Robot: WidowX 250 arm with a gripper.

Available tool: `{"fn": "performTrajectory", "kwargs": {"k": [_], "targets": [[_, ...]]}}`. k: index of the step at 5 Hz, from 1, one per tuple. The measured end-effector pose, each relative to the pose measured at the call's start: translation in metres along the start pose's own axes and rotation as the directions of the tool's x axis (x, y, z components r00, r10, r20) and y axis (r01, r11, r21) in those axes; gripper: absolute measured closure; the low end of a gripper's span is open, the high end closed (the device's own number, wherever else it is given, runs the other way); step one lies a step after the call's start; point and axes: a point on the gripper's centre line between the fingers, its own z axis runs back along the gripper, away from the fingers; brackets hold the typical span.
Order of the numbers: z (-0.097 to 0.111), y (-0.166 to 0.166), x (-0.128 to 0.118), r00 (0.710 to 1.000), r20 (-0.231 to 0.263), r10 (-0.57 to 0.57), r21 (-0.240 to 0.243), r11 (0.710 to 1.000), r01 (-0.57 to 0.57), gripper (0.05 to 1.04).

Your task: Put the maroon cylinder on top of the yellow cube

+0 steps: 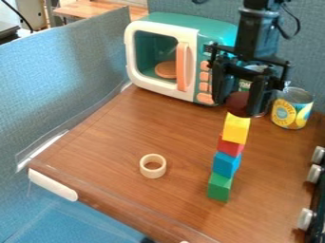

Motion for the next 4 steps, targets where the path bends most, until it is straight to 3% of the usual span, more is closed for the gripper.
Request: {"fn": "performTrajectory", "kwargs": {"k": [2, 4], "targets": [[-0.0127, 0.0080, 0.0066, 0.999, -0.041, 0.020, 0.016, 1.000, -0.020, 0.330], [-0.0124, 0.0081, 0.0074, 0.999, -0.037, 0.025, 0.020, 1.000, -0.024, 0.330]]}}
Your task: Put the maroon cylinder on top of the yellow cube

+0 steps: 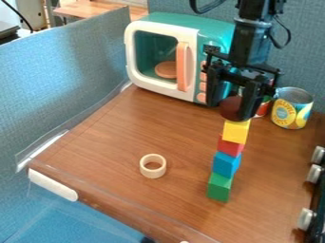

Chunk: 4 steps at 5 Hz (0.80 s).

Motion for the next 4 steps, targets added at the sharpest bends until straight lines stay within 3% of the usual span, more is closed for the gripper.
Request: {"fn": "performTrajectory", "kwargs": {"k": [3, 4], "targets": [[-0.0002, -0.0025, -0.0002, 1.000, 0.001, 0.010, -0.019, 1.000, -0.010, 0.330], [-0.0030, -0.0021, -0.0017, 1.000, -0.008, 0.018, -0.027, 0.999, -0.018, 0.262]]}}
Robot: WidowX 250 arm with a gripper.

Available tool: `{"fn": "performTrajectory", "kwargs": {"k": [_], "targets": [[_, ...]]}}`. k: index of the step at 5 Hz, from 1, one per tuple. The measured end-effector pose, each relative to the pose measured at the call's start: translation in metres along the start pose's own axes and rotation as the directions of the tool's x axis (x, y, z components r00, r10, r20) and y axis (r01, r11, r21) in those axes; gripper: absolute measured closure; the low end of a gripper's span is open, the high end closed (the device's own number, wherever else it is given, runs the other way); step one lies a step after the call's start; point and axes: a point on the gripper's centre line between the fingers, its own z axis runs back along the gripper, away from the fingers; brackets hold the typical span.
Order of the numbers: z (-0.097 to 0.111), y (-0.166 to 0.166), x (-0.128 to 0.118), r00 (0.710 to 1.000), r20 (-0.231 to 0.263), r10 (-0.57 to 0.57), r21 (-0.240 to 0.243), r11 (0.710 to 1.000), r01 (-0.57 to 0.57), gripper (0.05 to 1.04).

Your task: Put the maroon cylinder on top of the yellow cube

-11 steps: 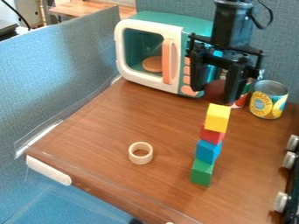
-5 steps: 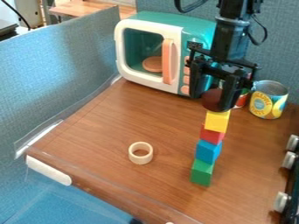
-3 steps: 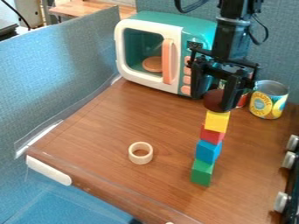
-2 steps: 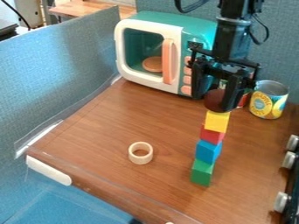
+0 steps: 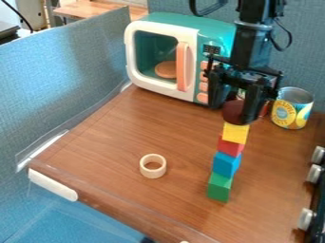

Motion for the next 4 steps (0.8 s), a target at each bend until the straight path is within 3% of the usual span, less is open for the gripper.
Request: {"fn": "performTrajectory", "kwargs": {"k": [1, 3, 4], "targets": [[-0.001, 0.002, -0.003, 1.000, -0.013, 0.008, -0.003, 1.000, -0.008, 0.075], [0.001, 0.006, -0.005, 0.999, -0.016, 0.029, -0.049, 0.998, -0.030, 0.083], [0.036, 0.026, -0.001, 0.992, 0.062, 0.107, -0.096, 0.990, -0.100, 0.083]]}}
